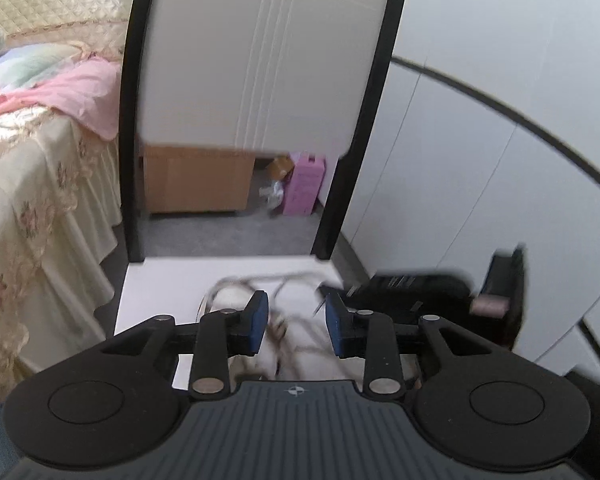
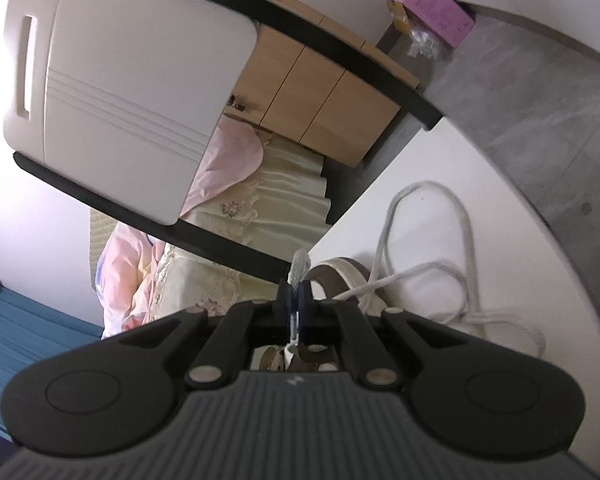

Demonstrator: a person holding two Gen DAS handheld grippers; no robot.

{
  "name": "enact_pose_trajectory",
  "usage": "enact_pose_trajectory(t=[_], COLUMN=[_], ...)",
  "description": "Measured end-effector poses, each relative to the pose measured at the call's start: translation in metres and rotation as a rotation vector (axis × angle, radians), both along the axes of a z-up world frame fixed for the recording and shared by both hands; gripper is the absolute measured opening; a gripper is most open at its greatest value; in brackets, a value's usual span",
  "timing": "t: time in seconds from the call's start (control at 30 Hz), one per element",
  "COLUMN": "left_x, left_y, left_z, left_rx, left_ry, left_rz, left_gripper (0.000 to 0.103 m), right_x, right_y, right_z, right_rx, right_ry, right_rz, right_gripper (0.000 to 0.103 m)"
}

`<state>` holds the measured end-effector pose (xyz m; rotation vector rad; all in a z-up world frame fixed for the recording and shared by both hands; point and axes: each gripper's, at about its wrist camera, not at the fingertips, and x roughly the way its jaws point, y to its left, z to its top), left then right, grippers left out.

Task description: Lace up shoes with both hands

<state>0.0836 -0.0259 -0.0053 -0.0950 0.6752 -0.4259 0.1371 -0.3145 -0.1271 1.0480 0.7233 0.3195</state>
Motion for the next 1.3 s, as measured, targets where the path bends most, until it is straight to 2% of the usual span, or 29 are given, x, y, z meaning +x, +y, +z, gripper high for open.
enact_pose_trajectory(t=[0.27,0.37,0.5,0.7,0.83,0.97,1.03,1.13,1.23,1.3], left_x=[0.013,0.014,0.018,0.015,0.015,0.01,0.014,0.023,0.03,0.026], left_y=[-0.004,-0.004,0.004,0.01,0.013,0.009,0.009,0.008,0.014,0.017], left_z=[0.009,0.007,0.002,0.006,0.01,0.013,0.005,-0.023,-0.05,-0.063], left_rx=[-0.017,-0.005,-0.028,0.015,0.022,0.043,0.046,0.119,0.152,0.171], left_ry=[0.045,0.049,0.09,0.066,0.053,-0.016,-0.003,0.005,0.051,0.051], left_rz=[0.028,0.042,0.067,0.114,0.135,0.12,0.114,0.121,0.124,0.11], left_gripper=[0.035,0.035,0.035,0.035,0.035,0.035,0.035,0.035,0.036,0.035], right_x=[0.015,0.02,0.024,0.022,0.019,0.017,0.015,0.014,0.012,0.011], right_y=[0.033,0.048,0.067,0.073,0.064,0.059,0.058,0.057,0.057,0.056], right_z=[0.004,0.004,0.001,-0.001,-0.005,-0.008,-0.009,-0.009,-0.008,-0.009], right_rx=[-0.022,-0.052,-0.098,-0.185,-0.188,-0.188,-0.195,-0.208,-0.217,-0.219], right_ry=[-0.025,-0.023,-0.009,0.001,0.015,0.026,0.029,0.026,0.021,0.016], right_rz=[0.098,0.128,0.154,0.127,0.085,0.055,0.046,0.044,0.04,0.037], right_gripper=[0.005,0.005,0.005,0.005,0.005,0.005,0.005,0.005,0.005,0.005])
